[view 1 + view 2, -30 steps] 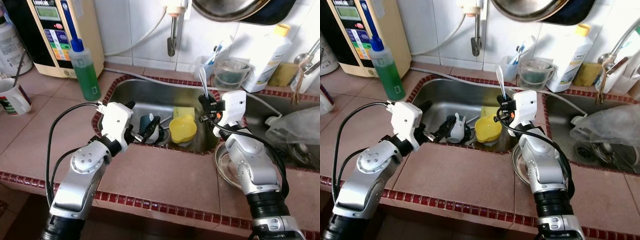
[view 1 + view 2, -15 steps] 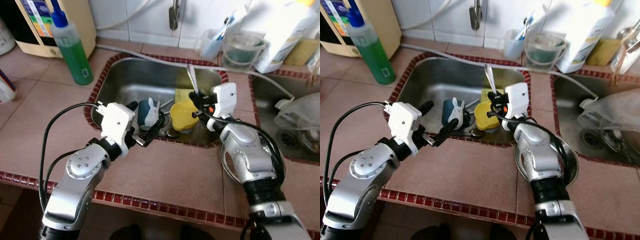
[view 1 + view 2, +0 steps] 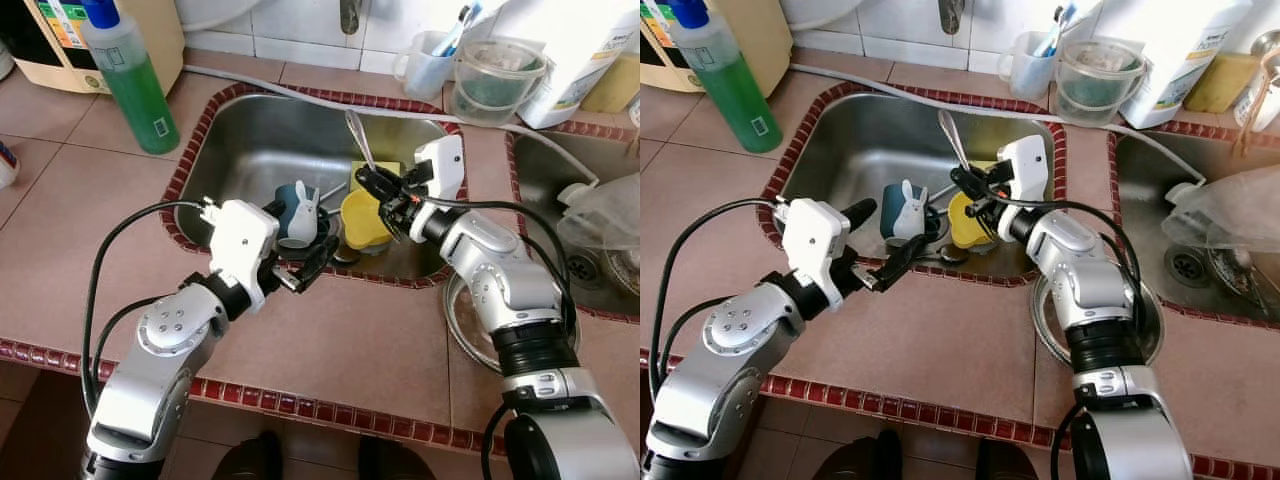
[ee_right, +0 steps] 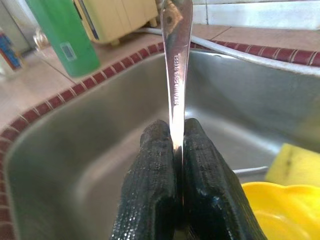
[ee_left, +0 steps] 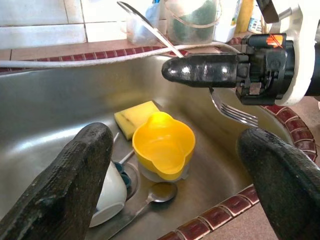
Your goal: Kitchen organization
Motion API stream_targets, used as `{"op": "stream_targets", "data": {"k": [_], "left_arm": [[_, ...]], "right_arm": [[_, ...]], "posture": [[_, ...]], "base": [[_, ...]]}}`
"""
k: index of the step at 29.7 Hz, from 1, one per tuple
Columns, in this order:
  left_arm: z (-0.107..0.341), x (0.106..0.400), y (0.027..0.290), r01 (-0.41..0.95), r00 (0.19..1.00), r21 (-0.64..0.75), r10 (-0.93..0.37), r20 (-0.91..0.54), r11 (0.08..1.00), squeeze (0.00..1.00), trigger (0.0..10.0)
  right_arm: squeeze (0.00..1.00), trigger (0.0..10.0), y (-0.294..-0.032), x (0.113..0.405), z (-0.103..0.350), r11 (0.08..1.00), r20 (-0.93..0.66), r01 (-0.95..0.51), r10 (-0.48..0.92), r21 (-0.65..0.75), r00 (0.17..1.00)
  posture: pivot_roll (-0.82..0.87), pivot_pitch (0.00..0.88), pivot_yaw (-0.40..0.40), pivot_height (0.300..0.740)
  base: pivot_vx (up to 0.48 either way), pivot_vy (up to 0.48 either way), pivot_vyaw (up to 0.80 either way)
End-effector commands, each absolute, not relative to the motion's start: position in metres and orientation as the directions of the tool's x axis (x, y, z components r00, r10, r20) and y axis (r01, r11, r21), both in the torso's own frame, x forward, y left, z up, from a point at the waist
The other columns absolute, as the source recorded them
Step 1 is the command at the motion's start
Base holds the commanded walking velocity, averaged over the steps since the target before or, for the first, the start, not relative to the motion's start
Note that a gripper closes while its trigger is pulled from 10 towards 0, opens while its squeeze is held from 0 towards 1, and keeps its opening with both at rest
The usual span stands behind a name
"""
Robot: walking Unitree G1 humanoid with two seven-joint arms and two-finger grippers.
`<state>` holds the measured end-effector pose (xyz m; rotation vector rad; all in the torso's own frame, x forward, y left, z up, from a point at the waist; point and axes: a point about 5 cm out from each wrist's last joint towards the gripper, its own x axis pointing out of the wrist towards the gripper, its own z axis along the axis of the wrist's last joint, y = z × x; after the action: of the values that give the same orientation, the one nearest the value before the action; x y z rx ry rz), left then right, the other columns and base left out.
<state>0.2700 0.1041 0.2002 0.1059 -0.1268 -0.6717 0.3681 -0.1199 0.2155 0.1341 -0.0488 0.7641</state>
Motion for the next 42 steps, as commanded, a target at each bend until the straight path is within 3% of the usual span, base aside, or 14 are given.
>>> {"op": "stream_targets", "data": {"k": [1,17,18,19,32,42], "left_arm": [[0.205,0.268,0.103,0.614,0.772,0.145,-0.629,0.094,0.776,0.0,10.0],[0.209,0.263,0.104,0.617,0.767,0.14,-0.632,0.11,0.774,0.0,10.0],[0.208,0.263,0.104,0.617,0.768,0.139,-0.631,0.109,0.775,0.0,10.0],[0.207,0.263,0.104,0.615,0.77,0.138,-0.629,0.107,0.776,0.0,10.0],[0.205,0.262,0.1,0.622,0.766,0.127,-0.634,0.107,0.773,0.0,10.0],[0.206,0.265,0.1,0.608,0.773,0.134,-0.622,0.123,0.782,0.0,10.0]], "right_arm": [[0.0,10.0,-0.122,0.369,0.221,0.689,0.11,-0.709,0.701,0.149,0.704],[0.0,10.0,-0.123,0.369,0.218,0.627,0.111,-0.717,0.724,0.305,0.681],[0.35,10.0,-0.122,0.369,0.218,0.624,0.108,-0.719,0.727,0.307,0.678],[1.0,10.0,-0.121,0.368,0.217,0.62,0.107,-0.721,0.731,0.309,0.674],[1.0,10.0,-0.115,0.366,0.218,0.584,0.112,-0.741,0.755,0.331,0.646],[1.0,10.0,-0.112,0.368,0.221,0.605,0.143,-0.744,0.74,0.284,0.657]], "posture": [[0.01,0.286,-0.025,0.74],[0.03,0.273,-0.031,0.74],[0.03,0.27,-0.033,0.74],[0.03,0.27,-0.033,0.74],[0.03,0.247,-0.045,0.74],[0.04,0.208,-0.05,0.74]], "base": [[0.0,0.0,0.0],[0.0,0.0,0.0],[0.0,0.0,0.0],[0.0,0.0,0.0],[0.0,0.0,0.0],[0.0,0.0,0.0]]}}
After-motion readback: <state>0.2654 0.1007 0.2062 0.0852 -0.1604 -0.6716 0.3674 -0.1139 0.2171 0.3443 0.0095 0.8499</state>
